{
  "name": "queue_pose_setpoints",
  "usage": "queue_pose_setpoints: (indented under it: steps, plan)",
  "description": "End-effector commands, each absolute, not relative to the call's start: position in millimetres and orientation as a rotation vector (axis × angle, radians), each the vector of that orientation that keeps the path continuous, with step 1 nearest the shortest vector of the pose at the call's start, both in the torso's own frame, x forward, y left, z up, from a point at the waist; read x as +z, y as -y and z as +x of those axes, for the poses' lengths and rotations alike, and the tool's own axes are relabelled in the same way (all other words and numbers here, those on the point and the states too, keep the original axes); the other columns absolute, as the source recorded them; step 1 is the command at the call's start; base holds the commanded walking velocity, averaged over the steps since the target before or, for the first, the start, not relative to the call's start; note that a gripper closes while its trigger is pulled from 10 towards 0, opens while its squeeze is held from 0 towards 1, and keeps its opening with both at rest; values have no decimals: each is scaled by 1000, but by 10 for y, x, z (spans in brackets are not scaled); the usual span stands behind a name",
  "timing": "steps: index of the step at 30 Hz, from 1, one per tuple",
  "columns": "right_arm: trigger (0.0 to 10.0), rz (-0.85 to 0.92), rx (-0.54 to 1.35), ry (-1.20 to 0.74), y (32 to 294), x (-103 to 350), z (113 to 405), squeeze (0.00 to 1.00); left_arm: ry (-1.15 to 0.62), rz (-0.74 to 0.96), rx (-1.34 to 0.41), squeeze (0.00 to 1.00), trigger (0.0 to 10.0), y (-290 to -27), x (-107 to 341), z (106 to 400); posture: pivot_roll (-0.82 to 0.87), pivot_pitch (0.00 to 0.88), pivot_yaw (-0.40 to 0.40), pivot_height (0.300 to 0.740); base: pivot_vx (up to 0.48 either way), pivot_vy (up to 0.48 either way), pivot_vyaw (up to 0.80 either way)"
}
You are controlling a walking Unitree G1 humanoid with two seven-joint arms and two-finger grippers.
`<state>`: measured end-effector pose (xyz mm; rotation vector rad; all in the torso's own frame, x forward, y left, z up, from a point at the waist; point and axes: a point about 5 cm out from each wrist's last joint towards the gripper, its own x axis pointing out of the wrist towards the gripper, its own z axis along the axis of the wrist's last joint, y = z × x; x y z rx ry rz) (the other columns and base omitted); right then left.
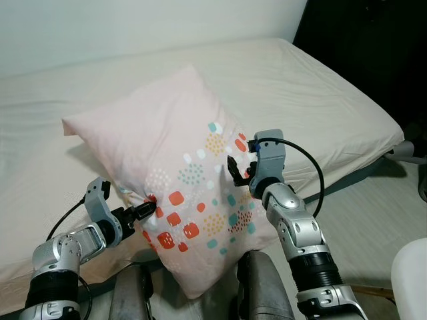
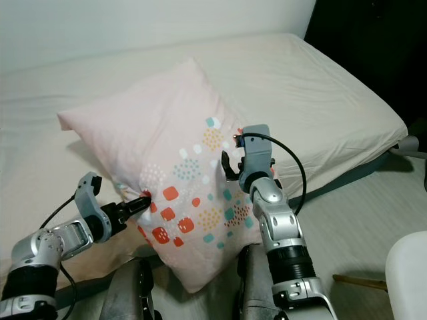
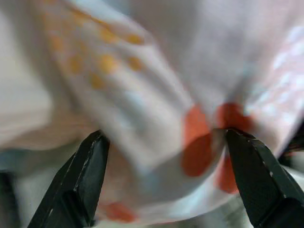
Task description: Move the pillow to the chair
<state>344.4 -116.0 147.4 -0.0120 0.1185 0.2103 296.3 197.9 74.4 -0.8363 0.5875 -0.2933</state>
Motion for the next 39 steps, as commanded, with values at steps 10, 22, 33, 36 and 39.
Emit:
queue_pose_setpoints:
  steps: [10, 22, 33, 36, 39]
  plan:
    - [10000, -8, 207, -113, 1180, 1475, 3449, 0, -479, -943, -255, 0, 10000, -1514, 809, 3183, 12, 135, -48, 574, 0, 0, 0]
    - [10000, -10, 205, -109, 1176, 1481, 3449, 0, -418, -919, -307, 0, 10000, -1064, 1004, 3266, 9, 139, -47, 574, 0, 0, 0]
    - [10000, -12, 205, -106, 1172, 1484, 3452, 0, -394, -906, -380, 0, 0, -840, 1115, 3250, 10, 138, -47, 574, 0, 0, 0]
    - [10000, -11, 203, -105, 1170, 1488, 3457, 0, -393, -881, -389, 0, 0, -842, 1110, 3237, 11, 138, -46, 574, 0, 0, 0]
    - [10000, -11, 203, -105, 1169, 1489, 3458, 0, -392, -876, -389, 0, 0, -843, 1109, 3233, 11, 138, -46, 574, 0, 0, 0]
